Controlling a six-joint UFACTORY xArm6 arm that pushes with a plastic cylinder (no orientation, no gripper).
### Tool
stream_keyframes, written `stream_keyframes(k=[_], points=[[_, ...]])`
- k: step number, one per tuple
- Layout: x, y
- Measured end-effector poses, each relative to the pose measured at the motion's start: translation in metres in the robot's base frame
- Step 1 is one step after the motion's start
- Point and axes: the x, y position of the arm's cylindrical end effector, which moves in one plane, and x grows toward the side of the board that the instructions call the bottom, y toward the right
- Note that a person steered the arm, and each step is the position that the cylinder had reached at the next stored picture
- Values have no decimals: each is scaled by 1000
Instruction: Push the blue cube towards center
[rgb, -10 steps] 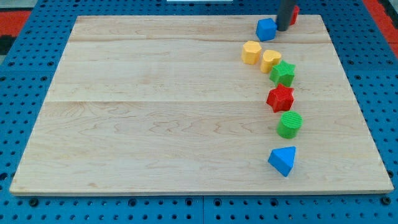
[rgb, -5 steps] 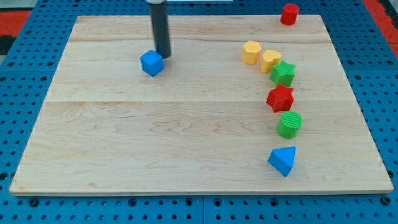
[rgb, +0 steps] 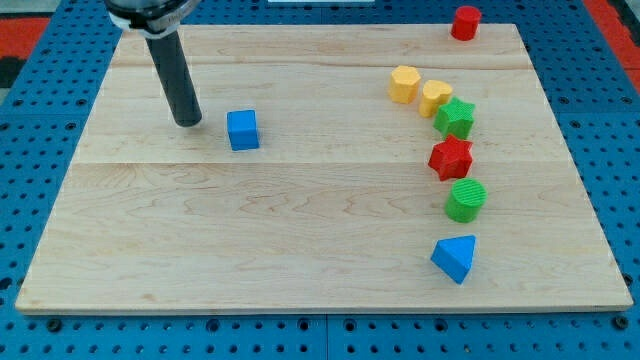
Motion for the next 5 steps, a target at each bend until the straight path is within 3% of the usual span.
stream_keyframes(k=[1,3,5], points=[[23,38],[9,41],[-15,91]])
